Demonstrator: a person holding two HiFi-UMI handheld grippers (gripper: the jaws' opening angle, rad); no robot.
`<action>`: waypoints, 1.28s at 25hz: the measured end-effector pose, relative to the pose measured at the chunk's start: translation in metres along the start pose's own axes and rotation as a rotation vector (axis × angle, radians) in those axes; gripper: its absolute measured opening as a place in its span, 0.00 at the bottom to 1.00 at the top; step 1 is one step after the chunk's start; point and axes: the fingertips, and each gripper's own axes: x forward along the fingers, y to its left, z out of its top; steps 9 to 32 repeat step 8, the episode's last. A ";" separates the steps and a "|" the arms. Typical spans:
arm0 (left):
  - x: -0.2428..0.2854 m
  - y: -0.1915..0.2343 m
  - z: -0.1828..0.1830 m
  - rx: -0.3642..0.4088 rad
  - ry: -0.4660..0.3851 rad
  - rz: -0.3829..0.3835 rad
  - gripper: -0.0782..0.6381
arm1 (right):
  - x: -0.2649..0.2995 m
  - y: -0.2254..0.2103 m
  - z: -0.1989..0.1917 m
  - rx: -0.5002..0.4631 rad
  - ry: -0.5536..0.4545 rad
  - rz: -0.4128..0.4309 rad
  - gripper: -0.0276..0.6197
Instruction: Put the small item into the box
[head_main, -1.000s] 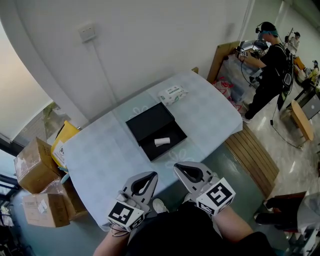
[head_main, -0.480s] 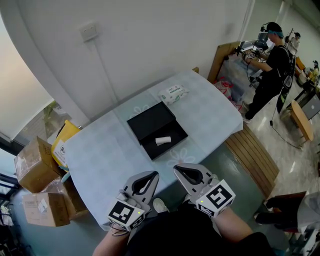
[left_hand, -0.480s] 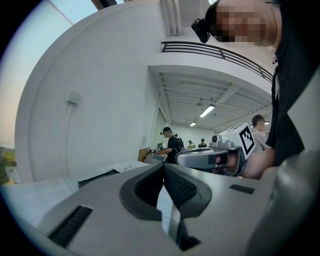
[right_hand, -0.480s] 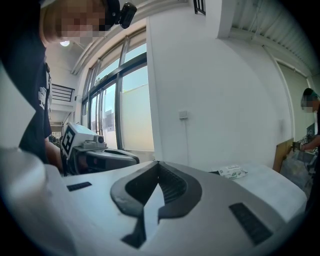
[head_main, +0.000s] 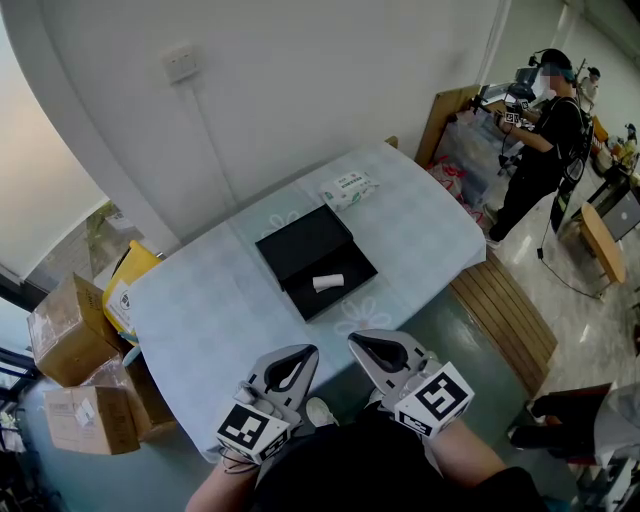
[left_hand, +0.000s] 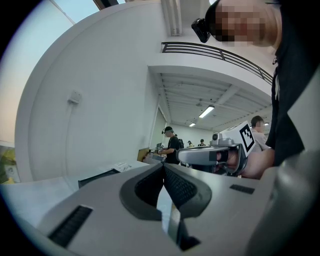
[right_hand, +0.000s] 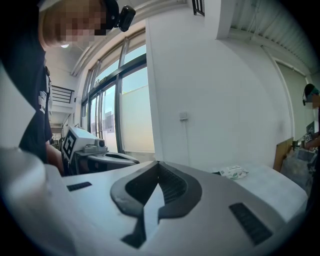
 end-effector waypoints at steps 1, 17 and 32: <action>0.000 0.001 0.000 0.005 -0.002 0.000 0.12 | 0.000 0.001 0.000 0.000 0.001 0.000 0.06; -0.004 0.002 0.001 0.016 -0.010 -0.003 0.12 | 0.000 0.005 0.002 0.001 -0.003 -0.001 0.06; -0.004 0.002 0.001 0.016 -0.010 -0.003 0.12 | 0.000 0.005 0.002 0.001 -0.003 -0.001 0.06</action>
